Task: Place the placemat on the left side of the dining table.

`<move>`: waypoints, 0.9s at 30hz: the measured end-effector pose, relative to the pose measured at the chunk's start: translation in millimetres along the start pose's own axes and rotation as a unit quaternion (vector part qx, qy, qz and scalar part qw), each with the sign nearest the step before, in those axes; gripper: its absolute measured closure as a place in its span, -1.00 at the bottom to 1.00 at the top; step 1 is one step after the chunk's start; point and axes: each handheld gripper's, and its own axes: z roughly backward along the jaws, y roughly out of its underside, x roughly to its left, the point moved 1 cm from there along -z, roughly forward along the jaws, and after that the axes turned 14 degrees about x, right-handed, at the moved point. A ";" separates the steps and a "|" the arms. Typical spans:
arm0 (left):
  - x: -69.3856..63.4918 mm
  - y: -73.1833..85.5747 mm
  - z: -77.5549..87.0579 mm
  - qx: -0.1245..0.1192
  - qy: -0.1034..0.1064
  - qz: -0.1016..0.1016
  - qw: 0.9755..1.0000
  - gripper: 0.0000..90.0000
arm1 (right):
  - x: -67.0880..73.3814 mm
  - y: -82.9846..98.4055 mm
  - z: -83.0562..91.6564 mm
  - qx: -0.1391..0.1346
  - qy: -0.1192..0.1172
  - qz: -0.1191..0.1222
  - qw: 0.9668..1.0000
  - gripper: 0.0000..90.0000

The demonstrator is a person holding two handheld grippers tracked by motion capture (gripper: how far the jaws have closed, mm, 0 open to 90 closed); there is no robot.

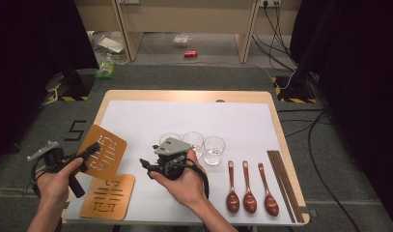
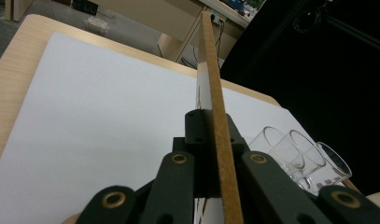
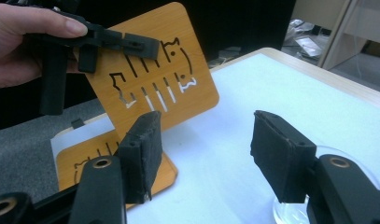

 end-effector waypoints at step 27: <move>-0.6 -17.5 -26.4 0.008 -0.012 -0.002 1.000 0.91 | -36.0 20.0 30.4 -0.027 0.035 -0.046 0.998 -0.03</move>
